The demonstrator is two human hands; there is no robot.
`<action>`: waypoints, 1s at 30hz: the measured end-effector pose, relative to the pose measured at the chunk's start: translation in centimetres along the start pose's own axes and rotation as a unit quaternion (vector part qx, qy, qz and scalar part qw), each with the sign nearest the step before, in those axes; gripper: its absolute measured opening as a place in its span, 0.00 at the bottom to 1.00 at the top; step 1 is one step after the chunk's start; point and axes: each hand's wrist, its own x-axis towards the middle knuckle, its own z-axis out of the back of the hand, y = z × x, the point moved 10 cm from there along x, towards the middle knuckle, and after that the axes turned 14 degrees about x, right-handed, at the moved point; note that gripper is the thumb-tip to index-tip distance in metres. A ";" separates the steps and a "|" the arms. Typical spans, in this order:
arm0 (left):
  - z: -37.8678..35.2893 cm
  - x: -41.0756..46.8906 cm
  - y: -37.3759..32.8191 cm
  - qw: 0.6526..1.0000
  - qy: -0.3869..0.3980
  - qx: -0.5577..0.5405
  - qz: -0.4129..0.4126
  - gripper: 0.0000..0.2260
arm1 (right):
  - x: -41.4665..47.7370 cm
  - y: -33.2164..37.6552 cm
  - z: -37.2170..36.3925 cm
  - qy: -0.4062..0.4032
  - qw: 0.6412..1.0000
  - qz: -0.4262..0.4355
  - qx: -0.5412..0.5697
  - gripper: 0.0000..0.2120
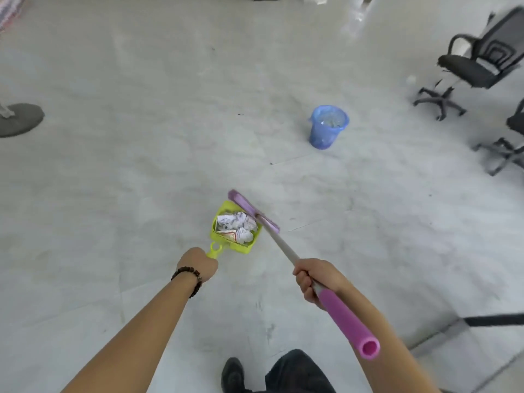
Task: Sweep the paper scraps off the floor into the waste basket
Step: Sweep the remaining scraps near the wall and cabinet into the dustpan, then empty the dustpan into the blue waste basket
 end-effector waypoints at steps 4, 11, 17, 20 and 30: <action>2.4 4.8 -10.6 0.996 -0.006 0.065 -0.062 0.09 | 2.4 6.8 2.2 -0.022 0.997 0.031 0.068 0.10; 5.1 15.2 -27.1 0.984 -0.030 0.134 -0.114 0.08 | 9.4 20.8 6.2 -0.032 0.985 0.056 0.159 0.11; 10.6 22.9 -40.6 0.981 -0.047 0.144 -0.119 0.08 | 12.9 36.5 7.5 -0.029 0.976 0.074 0.204 0.11; 13.4 26.1 -45.6 0.983 -0.053 0.126 -0.119 0.09 | 14.0 43.2 7.7 -0.034 0.973 0.076 0.215 0.11; 19.2 40.6 -62.1 0.984 -0.053 0.069 -0.154 0.12 | 22.2 61.8 7.7 -0.070 0.963 0.114 0.234 0.10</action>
